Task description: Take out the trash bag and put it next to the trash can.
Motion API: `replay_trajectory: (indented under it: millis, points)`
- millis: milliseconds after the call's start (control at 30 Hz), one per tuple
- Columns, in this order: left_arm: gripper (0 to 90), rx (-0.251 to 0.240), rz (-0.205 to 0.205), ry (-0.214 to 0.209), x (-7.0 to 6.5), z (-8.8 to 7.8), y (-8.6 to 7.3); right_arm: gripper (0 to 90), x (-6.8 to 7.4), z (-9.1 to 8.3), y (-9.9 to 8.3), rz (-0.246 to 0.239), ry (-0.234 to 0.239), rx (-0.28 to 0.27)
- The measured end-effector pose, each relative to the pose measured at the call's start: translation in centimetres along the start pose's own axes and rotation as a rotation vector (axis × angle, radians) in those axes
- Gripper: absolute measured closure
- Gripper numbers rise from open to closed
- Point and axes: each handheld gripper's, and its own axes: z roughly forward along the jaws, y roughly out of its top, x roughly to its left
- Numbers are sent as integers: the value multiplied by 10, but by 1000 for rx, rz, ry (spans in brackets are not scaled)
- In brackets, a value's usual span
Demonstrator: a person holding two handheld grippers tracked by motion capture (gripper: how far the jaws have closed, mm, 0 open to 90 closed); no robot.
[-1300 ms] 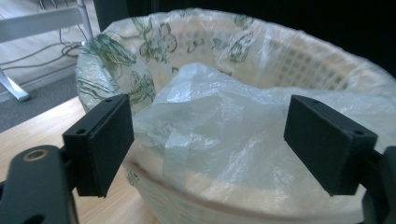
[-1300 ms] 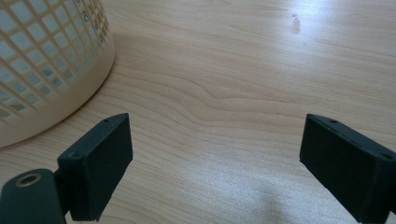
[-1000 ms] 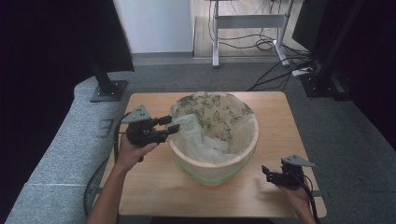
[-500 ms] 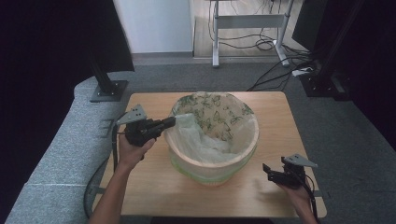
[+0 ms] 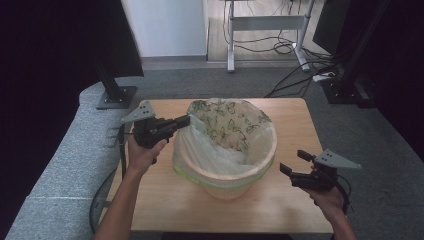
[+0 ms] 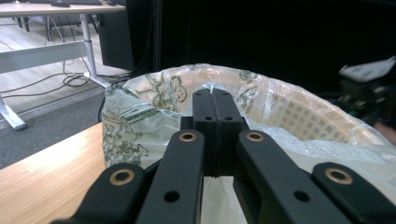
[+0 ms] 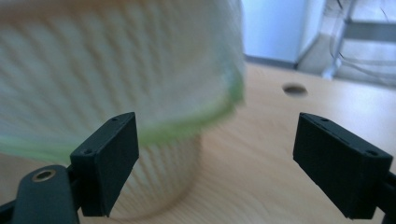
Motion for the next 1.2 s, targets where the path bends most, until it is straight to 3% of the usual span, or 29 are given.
replay_trajectory:
  millis: [67,100,167,200,233,267,300,433,500,533,600,633,700,733,767,800,900,1100,1200]
  points:
    - [900,0,-4,-5,0,0,1,144,14,-9,27,-36,63,-21]
    - [900,1,-7,-5,0,1,1,144,14,-9,27,-36,63,-21]
    - [900,3,-16,-7,0,1,1,144,32,-14,50,-77,150,-41]
    - [900,3,-16,-7,0,1,1,144,32,-14,50,-77,150,-41]
    - [900,2,-18,-6,1,1,0,144,38,-14,57,-89,186,-40]
    - [900,0,-20,-5,1,1,0,144,52,-11,68,-111,264,-33]
    - [900,-1,-23,-4,1,1,1,144,52,-11,68,-111,264,-33]
    - [900,-4,-29,-1,1,1,1,171,80,4,85,-156,395,1]
    - [900,-5,-31,-2,1,1,1,174,91,11,90,-181,429,20]
    - [900,-5,-34,-3,1,1,2,193,98,17,93,-181,467,32]
    - [900,-5,-35,-5,1,2,2,205,101,20,94,-181,482,39]
    - [900,-6,-36,-7,2,2,2,258,106,25,94,-182,510,51]
    - [900,-7,-37,-8,1,2,1,293,108,27,94,-187,517,59]
    - [900,-7,-38,-7,1,2,1,406,111,31,94,-203,540,86]
    - [900,-8,-43,-8,1,2,1,406,111,31,94,-203,540,86]
    - [900,-8,-45,-8,2,2,0,637,112,33,93,-233,576,114]
    - [900,-8,-46,-10,2,1,-1,896,111,32,96,-244,570,115]
    - [900,-5,-46,-12,3,1,-5,897,109,30,116,-217,544,65]
    - [900,3,-46,-18,3,1,-7,897,107,35,140,-194,515,28]
